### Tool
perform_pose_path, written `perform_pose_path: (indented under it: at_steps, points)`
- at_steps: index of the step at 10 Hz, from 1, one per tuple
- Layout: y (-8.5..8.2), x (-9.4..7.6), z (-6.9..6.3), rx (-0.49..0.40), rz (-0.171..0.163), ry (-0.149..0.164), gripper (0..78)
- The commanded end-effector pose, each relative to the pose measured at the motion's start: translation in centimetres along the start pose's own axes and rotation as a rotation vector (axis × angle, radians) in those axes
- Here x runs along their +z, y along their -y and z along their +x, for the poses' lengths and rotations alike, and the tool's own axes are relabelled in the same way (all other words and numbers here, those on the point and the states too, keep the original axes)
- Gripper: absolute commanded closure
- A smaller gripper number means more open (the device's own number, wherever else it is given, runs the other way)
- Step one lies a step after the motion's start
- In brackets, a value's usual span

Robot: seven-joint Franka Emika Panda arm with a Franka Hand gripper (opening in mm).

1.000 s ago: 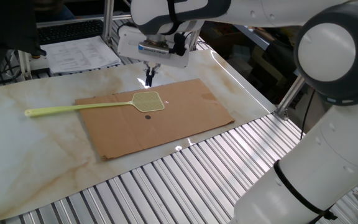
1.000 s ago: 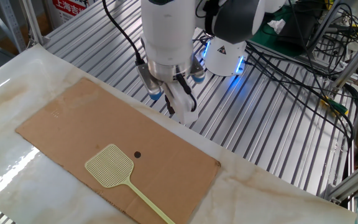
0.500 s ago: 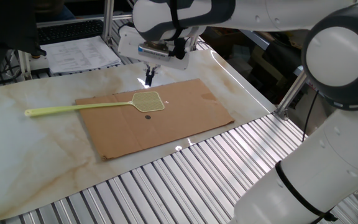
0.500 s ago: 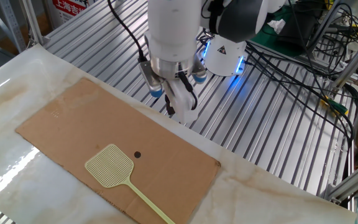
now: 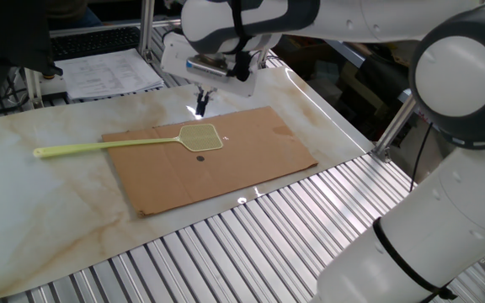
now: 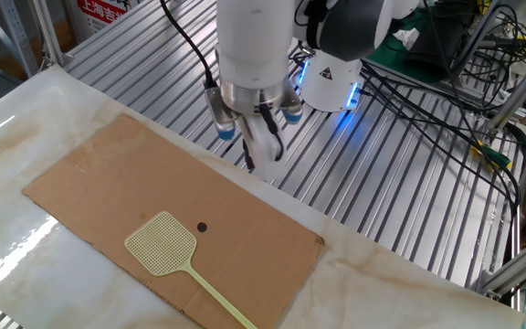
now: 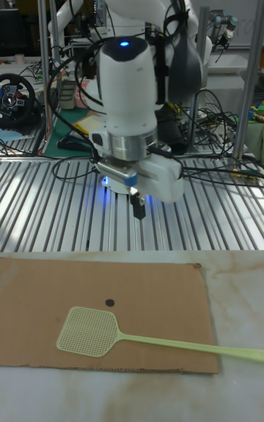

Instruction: Swat with a flyswatter

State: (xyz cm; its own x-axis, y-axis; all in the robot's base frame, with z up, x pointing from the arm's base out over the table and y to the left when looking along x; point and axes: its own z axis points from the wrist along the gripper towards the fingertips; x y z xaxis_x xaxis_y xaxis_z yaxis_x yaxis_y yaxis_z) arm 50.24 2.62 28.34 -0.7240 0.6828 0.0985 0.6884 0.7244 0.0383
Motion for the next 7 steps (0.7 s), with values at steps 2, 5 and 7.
perform_pose_path:
  at_steps: [2,5,7]
  points:
    - [-0.01,-0.11,-0.05,0.044,-0.045,-0.043,77.6]
    - [-0.01,-0.11,-0.05,0.092,-0.043,-0.042,77.6]
    - [-0.53,0.05,-0.08,0.146,-0.045,-0.041,77.6]
